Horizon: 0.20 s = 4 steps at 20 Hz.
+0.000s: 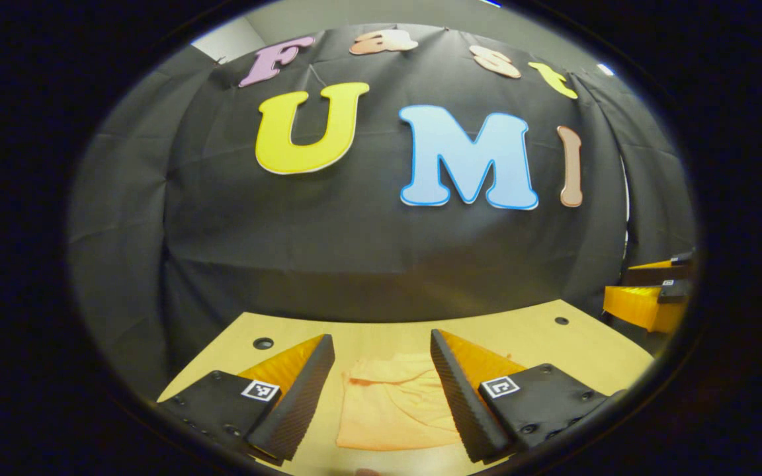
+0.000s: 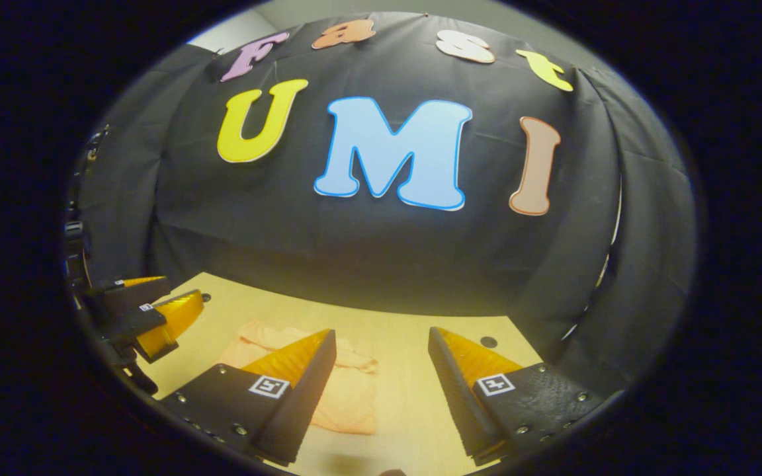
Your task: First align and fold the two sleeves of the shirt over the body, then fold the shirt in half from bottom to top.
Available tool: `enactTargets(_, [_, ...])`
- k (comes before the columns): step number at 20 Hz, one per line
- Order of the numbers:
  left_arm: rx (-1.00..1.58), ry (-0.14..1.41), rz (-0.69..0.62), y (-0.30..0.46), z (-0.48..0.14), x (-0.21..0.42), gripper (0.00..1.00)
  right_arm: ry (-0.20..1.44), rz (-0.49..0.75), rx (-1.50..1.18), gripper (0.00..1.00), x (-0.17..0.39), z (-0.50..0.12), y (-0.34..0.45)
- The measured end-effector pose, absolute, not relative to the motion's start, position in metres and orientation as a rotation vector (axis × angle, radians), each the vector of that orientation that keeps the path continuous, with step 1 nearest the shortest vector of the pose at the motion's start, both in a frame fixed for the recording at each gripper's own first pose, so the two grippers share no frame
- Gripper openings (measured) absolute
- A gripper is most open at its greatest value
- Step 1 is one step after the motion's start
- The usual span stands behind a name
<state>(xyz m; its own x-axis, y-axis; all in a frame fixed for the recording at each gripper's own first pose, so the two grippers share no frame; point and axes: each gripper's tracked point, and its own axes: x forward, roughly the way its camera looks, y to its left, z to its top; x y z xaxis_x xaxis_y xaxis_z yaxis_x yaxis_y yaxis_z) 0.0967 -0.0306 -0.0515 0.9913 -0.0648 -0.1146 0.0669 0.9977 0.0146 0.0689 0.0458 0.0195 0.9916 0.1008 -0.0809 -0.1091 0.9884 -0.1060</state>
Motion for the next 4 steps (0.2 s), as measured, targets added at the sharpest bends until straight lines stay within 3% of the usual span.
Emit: enactTargets(4, [0.031, 0.053, -0.064, -0.055, -0.028, 0.054, 0.94, 0.030, 0.120, -0.104, 0.87, 0.035, 0.027, 0.028])
